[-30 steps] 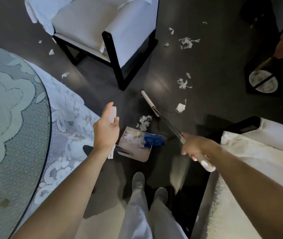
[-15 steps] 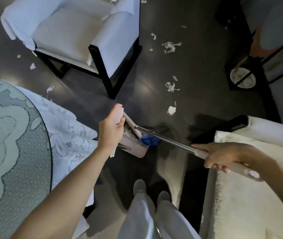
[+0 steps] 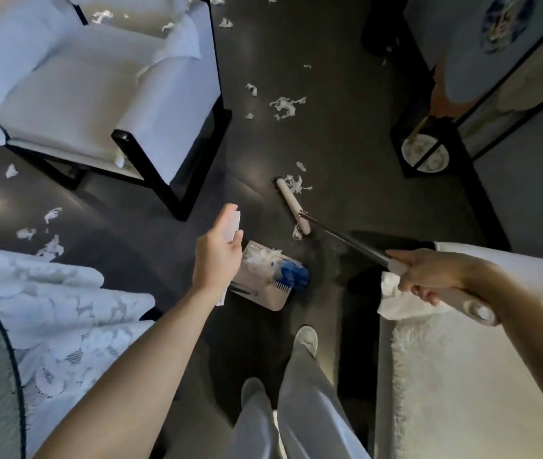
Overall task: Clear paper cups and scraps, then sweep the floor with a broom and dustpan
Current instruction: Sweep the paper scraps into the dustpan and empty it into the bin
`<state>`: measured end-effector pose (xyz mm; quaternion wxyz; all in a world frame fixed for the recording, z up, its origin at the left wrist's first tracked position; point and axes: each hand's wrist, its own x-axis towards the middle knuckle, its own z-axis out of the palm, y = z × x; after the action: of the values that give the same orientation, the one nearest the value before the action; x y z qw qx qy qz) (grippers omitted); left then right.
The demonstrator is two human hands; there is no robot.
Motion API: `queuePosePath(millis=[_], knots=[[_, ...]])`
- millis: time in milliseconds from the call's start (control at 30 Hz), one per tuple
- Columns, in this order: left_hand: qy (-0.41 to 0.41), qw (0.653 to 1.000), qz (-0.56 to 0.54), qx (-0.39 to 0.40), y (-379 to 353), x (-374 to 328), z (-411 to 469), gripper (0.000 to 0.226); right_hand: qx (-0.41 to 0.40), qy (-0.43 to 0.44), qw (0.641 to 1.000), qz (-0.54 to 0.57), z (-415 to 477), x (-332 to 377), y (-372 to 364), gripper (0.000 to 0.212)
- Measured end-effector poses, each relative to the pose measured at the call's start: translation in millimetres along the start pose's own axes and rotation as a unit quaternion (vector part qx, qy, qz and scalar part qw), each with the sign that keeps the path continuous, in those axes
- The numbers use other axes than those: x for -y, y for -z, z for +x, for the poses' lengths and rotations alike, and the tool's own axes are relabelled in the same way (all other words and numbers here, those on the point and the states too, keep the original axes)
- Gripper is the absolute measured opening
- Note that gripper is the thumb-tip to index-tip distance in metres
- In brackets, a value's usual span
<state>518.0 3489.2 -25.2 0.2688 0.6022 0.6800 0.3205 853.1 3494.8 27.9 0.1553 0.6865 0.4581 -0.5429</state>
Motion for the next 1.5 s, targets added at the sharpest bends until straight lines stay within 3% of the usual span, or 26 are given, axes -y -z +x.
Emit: queuePosePath(millis=[167,333,567,667,800,1033,1267,1367,1500], knots=[[-0.003,1.0,0.009,0.021,-35,-19,41,0.04,-0.031,-0.013,0.999,-0.037,40,-5,23,0.079],[0.003,1.0,0.015,0.026,-60,-32,78,0.039,-0.005,0.011,0.994,-0.112,66,-9,11,0.059],[-0.013,0.999,0.045,0.027,-85,-58,103,0.039,0.083,0.008,0.996,0.036,54,-18,21,0.084],[-0.009,0.999,0.045,0.004,-84,-60,107,0.037,0.079,0.017,0.995,0.055,45,-16,48,0.081],[0.058,0.998,-0.006,-0.027,-84,-68,119,0.038,0.071,0.024,0.992,0.099,39,-7,76,0.081],[0.034,0.998,0.001,-0.051,-91,-88,163,0.041,0.041,0.032,0.981,0.187,52,13,124,0.077],[0.012,1.0,0.0,-0.024,-111,-85,231,0.041,0.004,0.031,0.99,0.141,100,56,184,0.079],[0.042,0.999,-0.031,-0.011,-114,-85,276,0.041,-0.01,0.021,0.996,0.091,131,88,208,0.079],[0.049,0.997,-0.055,-0.001,-116,-82,319,0.039,-0.041,0.004,0.999,-0.034,177,134,230,0.055]])
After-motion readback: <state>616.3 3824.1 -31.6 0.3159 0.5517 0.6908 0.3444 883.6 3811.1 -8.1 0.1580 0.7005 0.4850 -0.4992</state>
